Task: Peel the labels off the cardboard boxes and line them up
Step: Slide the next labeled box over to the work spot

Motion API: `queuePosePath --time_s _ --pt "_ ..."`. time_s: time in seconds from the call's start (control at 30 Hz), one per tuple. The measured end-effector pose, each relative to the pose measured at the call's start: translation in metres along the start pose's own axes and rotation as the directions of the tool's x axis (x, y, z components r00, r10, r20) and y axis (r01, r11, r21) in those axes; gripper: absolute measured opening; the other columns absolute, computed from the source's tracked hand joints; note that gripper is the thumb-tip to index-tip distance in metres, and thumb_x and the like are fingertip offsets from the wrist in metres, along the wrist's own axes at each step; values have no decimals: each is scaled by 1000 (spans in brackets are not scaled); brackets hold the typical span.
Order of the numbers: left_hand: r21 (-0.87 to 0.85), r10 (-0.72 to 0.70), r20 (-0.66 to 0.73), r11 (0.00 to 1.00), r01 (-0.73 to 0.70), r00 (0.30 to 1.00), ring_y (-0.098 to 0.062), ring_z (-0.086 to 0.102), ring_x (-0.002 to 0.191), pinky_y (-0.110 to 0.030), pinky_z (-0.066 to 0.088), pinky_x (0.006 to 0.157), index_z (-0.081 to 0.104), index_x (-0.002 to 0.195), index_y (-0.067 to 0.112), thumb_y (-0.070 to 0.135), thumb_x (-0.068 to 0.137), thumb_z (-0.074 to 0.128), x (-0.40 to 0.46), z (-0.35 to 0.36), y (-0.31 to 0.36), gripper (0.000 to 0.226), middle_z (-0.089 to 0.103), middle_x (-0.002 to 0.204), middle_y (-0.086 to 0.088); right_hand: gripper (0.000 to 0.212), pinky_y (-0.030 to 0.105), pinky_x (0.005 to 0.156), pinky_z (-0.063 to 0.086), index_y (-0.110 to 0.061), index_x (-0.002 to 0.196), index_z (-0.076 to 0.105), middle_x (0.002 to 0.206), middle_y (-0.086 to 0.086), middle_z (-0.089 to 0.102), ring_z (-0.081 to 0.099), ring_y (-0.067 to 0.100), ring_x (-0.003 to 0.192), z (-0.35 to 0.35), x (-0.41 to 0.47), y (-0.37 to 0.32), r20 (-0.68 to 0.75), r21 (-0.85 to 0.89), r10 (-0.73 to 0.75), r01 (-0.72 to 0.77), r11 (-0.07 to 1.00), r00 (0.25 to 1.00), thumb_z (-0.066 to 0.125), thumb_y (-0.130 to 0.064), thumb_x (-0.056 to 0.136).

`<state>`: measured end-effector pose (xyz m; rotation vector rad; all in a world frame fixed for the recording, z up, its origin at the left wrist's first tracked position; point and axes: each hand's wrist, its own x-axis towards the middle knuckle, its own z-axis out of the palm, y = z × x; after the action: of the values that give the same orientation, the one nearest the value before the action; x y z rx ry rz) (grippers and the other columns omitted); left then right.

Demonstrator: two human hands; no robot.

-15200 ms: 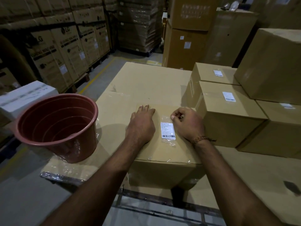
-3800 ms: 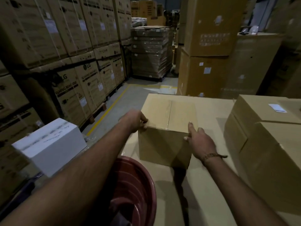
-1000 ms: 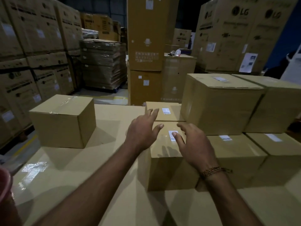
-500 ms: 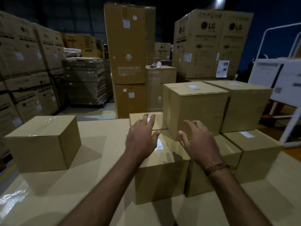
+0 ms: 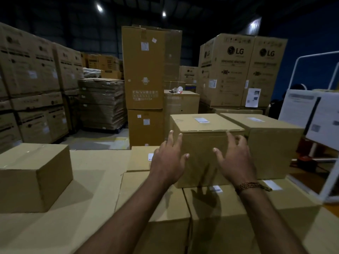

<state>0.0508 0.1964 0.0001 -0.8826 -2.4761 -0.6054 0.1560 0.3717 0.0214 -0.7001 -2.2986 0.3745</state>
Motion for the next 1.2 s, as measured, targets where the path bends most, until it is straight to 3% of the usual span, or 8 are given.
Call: queuePosePath --time_s 0.27,0.4,0.47,0.57,0.73,0.93,1.1,1.2 --pt "-41 -168 -21 985 167 986 -33 50 142 -54 48 110 -23 158 47 56 98 61 37 27 23 104 14 174 -12 90 53 112 47 -31 170 12 169 21 20 36 39 149 6 54 41 42 -45 3 -1 999 999 63 -56 101" --pt "-124 -209 -44 971 202 977 -27 61 127 -51 58 97 -5 160 51 53 94 70 43 31 24 100 53 152 -2 96 54 110 52 -30 170 11 166 21 22 39 39 148 19 66 53 76 11 26 -27 1000 997 66 -59 97" --pt "-147 -226 -85 966 212 970 -22 64 119 -46 60 91 10 160 47 50 93 72 42 31 25 91 61 140 2 99 56 107 54 -30 170 11 164 20 24 41 40 146 25 71 60 73 63 34 -39 997 997 71 -57 95" --pt "-157 -235 -110 964 216 966 -19 65 116 -39 60 87 19 160 42 44 93 75 42 31 28 88 64 137 2 104 56 104 55 -33 170 10 157 20 32 44 40 141 31 76 69 80 122 69 -79 989 994 76 -54 92" --pt "-197 -234 -49 955 220 971 -22 61 126 -39 54 96 22 159 36 26 88 82 43 29 28 94 61 141 -2 110 56 105 51 -36 169 15 145 20 48 46 38 133 39 81 73 37 94 41 -44 995 999 84 -54 85" --pt "-241 -279 -115 939 245 953 -21 62 124 -33 51 89 27 156 33 18 91 79 38 24 25 85 62 138 -5 100 56 95 61 -43 163 32 143 11 38 55 34 124 44 76 71 -11 300 8 -4 954 1000 90 -28 83" --pt "-248 -286 -151 938 244 946 -22 64 121 -37 56 91 28 157 32 19 90 80 22 6 13 85 64 137 -6 94 55 85 64 -44 157 39 134 7 39 58 32 115 36 66 55 -128 290 -48 83 953 991 92 -33 80" --pt "-225 -293 -184 942 250 938 -23 65 117 -41 59 91 27 156 34 21 90 81 10 -13 1 86 66 133 -6 92 51 88 63 -42 156 41 135 8 40 56 31 116 30 56 35 -170 292 -86 133 947 982 92 -33 80"
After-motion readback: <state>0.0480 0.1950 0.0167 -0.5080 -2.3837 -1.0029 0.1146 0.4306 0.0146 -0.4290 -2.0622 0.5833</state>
